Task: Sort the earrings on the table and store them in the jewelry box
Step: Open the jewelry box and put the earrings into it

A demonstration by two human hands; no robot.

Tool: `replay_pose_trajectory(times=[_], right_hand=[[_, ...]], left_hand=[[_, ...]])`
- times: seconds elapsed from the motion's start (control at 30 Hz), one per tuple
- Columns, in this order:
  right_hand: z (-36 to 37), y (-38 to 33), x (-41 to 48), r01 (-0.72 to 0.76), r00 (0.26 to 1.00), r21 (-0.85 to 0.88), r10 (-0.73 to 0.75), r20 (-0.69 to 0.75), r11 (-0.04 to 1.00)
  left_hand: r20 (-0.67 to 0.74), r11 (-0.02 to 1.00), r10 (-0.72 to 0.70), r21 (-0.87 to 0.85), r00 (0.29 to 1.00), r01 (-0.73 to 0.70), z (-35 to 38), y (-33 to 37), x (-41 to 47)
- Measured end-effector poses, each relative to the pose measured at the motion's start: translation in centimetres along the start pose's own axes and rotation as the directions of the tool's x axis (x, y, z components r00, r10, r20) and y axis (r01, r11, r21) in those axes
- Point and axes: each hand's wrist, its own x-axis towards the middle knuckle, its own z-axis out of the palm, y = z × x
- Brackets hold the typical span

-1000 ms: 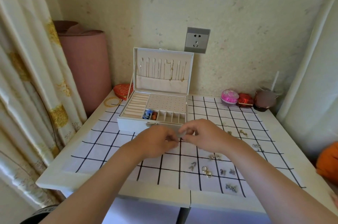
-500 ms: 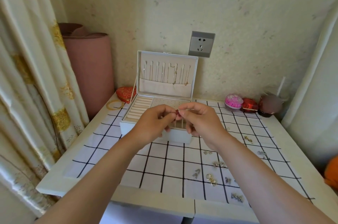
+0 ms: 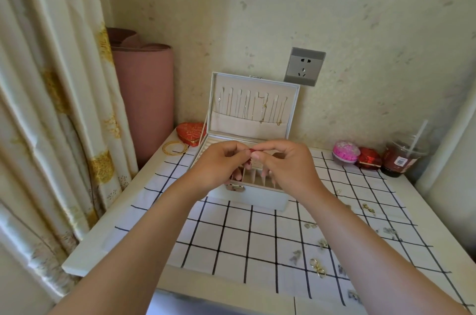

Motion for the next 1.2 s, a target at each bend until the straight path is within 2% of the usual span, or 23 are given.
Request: replay_pose_trajectory(times=[0.07,0.13,0.2,0.27,0.4,0.57,0.97,1.1,1.2], right_hand=[[0.4,-0.1,1.0,0.034,0.999,-0.009,-0.034,0.010,0.999],[0.8,0.4,2.3,0.079,0.997,-0.076,-0.079,0.000,0.994],[1.3,1.3,3.6,0.128,0.992,-0.211,-0.128,0.015,0.969],[2.0,2.1,4.4,0.164,0.987,-0.353,-0.153,0.058,0.921],[3.3,3.5,5.6,0.169,0.986,-0.489,-0.142,0.092,0.856],[4.5,4.0,6.7,0.212,0.977,-0.631,-0.136,0.167,0.747],[5.1,4.4,6.9,0.374,0.927,-0.678,-0.262,0.267,0.633],[5.0,3.9,7.2,0.355,0.929,-0.688,-0.159,0.333,0.633],[4.3,3.6,7.5,0.278,0.928,-0.642,-0.029,0.370,0.714]], left_hand=[[-0.034,1.000,-0.008,-0.001,0.999,0.008,-0.9,0.1,0.5],[-0.125,1.000,-0.014,0.011,0.992,0.015,-2.0,0.1,1.0],[-0.237,0.998,-0.051,0.009,0.970,0.055,-3.2,-0.2,1.6],[-0.289,0.994,-0.112,-0.021,0.951,0.111,-4.1,-0.6,2.2],[-0.221,0.979,-0.191,-0.109,0.956,0.171,-4.8,-0.8,2.4],[-0.208,0.997,-0.079,0.003,0.975,0.081,-5.0,-1.5,3.2],[-0.288,1.000,-0.022,-0.015,0.957,0.019,-4.8,-2.5,3.2],[-0.312,1.000,-0.019,-0.021,0.950,0.013,-4.7,-2.6,3.2],[-0.314,0.999,-0.027,-0.034,0.949,0.017,-4.4,-2.7,3.2]])
